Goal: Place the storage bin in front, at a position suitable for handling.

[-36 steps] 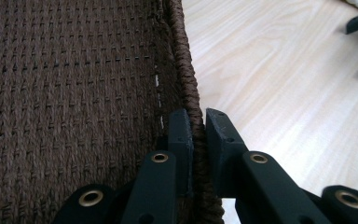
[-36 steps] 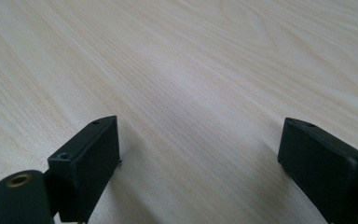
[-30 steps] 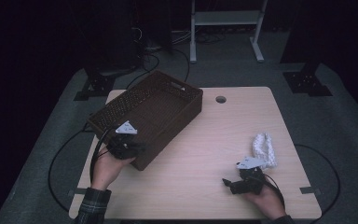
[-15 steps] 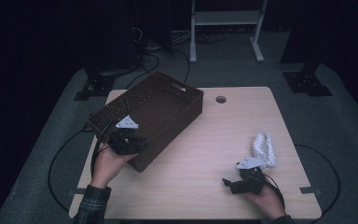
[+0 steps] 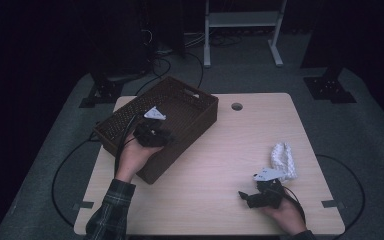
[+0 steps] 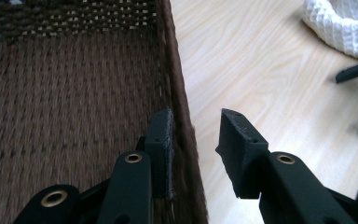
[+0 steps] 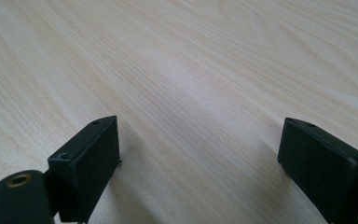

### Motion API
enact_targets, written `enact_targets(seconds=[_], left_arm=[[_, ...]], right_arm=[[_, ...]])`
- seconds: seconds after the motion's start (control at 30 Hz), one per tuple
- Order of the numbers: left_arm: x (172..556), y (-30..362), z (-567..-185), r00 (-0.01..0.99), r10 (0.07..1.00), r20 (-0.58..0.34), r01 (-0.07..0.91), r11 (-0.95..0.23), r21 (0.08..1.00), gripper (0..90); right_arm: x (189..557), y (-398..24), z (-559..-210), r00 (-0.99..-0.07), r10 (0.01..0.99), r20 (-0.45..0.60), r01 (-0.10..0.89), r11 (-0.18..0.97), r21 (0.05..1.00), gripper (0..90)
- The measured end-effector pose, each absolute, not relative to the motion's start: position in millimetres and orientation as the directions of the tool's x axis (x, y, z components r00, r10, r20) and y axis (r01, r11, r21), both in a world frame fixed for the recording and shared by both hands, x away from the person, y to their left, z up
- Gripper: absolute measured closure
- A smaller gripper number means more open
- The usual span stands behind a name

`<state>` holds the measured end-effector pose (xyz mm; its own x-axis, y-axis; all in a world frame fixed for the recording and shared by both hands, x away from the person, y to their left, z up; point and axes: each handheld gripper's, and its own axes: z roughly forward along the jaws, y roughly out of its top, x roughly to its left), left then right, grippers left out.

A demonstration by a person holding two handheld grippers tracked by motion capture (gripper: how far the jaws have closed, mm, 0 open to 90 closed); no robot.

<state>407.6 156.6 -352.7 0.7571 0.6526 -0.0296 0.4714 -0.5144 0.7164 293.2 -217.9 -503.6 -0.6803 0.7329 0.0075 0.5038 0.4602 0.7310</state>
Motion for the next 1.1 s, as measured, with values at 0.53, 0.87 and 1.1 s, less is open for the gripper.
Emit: enact_targets(seconds=[0.53, 0.87, 1.1], left_arm=[[456, 120, -377, 0.764, 0.644, -0.049, 0.509, -0.554, 0.659, 63.0], [455, 110, -382, 0.772, 0.636, 0.0, 0.497, -0.604, 0.623, 78.0], [442, 100, -381, 0.806, 0.592, -0.01, 0.473, -0.633, 0.613, 78.7]], right_arm=[[293, -218, -504, -0.681, 0.733, 0.007, 0.504, 0.461, 0.731, 11.7], [293, -218, -504, -0.681, 0.733, 0.008, 0.504, 0.461, 0.731, 11.6], [293, -218, -504, -0.681, 0.733, 0.007, 0.503, 0.461, 0.731, 11.6]])
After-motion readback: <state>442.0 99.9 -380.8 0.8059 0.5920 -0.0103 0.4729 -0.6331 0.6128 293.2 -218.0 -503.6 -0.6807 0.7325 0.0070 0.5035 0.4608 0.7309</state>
